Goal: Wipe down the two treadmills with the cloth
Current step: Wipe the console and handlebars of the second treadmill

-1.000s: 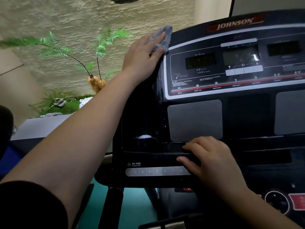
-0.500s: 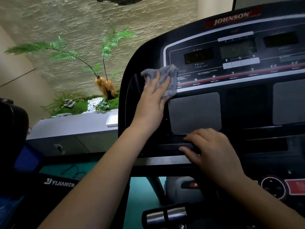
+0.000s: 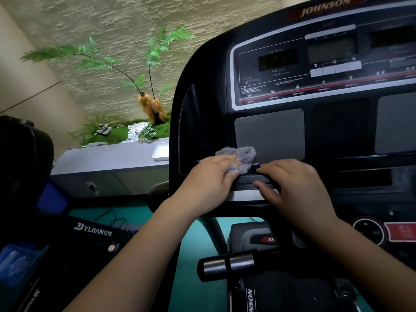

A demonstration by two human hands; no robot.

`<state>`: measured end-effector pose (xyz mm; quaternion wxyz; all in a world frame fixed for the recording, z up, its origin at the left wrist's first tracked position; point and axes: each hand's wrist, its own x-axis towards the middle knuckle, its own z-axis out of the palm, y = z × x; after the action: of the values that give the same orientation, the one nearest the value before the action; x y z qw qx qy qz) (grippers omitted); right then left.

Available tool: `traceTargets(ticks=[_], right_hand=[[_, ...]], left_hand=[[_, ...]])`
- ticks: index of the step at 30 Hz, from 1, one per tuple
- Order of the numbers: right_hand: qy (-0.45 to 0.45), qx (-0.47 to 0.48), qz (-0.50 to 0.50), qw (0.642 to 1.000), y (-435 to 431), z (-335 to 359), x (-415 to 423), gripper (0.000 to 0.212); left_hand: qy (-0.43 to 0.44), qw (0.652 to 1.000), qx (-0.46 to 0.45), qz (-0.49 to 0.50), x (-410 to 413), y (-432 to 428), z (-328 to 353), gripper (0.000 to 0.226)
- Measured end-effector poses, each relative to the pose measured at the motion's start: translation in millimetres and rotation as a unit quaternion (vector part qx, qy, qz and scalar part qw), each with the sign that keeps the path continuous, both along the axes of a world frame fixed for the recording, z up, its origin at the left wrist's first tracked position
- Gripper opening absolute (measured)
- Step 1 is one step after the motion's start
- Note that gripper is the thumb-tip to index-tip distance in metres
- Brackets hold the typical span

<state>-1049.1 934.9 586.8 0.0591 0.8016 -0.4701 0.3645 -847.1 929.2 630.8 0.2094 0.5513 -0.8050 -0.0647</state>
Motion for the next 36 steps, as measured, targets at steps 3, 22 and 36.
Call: traceTargets(ticks=[3, 22, 36], right_hand=[[0.003, -0.001, -0.003, 1.000, 1, 0, -1, 0.029], [-0.008, -0.010, -0.003, 1.000, 0, 0, 1, 0.028], [-0.016, -0.009, 0.008, 1.000, -1, -2, -1, 0.026]], left_hand=[[0.006, 1.000, 0.021, 0.021, -2, 3, 6, 0.031], [-0.069, 0.960, -0.257, 0.087, 66, -107, 48, 0.044], [-0.198, 0.977, 0.076, 0.021, 46, -45, 20, 0.036]])
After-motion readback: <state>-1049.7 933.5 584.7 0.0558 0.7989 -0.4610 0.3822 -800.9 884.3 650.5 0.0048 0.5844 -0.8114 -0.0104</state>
